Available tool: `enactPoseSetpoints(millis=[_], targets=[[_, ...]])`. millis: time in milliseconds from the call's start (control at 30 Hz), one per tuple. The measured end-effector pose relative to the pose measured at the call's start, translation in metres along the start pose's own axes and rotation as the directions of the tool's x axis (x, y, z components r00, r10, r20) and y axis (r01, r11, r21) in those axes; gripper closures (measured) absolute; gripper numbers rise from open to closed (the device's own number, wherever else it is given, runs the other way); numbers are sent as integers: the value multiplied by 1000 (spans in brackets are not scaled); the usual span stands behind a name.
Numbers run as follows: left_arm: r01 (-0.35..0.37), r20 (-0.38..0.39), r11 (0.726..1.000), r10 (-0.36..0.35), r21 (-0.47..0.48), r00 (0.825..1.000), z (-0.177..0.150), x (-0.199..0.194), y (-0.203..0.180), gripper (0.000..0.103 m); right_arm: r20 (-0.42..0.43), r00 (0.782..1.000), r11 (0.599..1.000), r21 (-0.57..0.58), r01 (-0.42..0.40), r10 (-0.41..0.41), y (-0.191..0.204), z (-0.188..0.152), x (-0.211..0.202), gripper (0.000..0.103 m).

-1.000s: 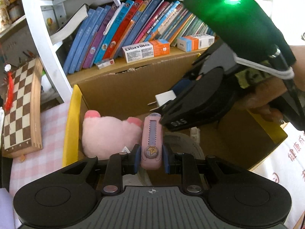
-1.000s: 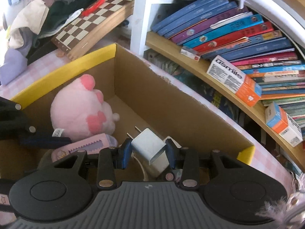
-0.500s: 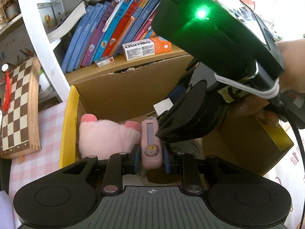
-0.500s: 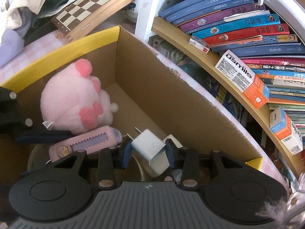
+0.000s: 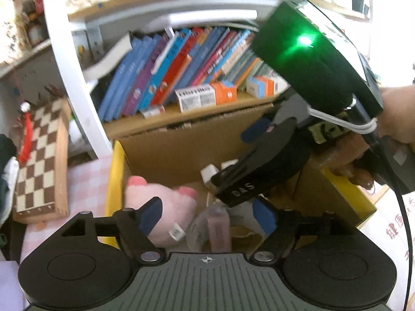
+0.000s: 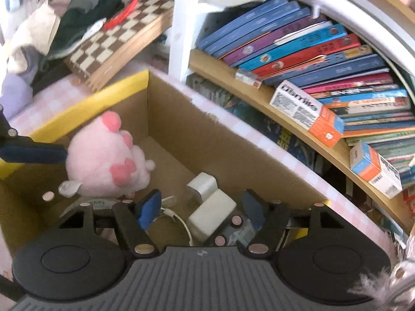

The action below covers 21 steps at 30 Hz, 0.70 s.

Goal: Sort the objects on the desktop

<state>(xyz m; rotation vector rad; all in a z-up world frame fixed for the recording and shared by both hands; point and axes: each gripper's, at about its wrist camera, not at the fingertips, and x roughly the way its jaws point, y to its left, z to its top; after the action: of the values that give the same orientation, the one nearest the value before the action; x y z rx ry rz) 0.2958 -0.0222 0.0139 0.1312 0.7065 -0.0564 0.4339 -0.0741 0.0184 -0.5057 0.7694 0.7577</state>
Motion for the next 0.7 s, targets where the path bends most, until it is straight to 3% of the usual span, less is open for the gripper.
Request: enactPoseSetpoints(millis=[200, 400, 700], targets=[[-31, 78, 999, 34, -40, 996, 3, -32, 6, 17, 125, 992, 997, 72, 9, -18, 2, -7, -45, 25], [-38, 139, 998, 46, -58, 989, -8, -72, 8, 12, 232, 970, 988, 151, 42, -76, 11, -28, -98, 20], [-28, 163, 994, 45, -103, 986, -51, -123, 17, 11, 276, 937, 955, 260, 144, -217, 49, -91, -165, 17]])
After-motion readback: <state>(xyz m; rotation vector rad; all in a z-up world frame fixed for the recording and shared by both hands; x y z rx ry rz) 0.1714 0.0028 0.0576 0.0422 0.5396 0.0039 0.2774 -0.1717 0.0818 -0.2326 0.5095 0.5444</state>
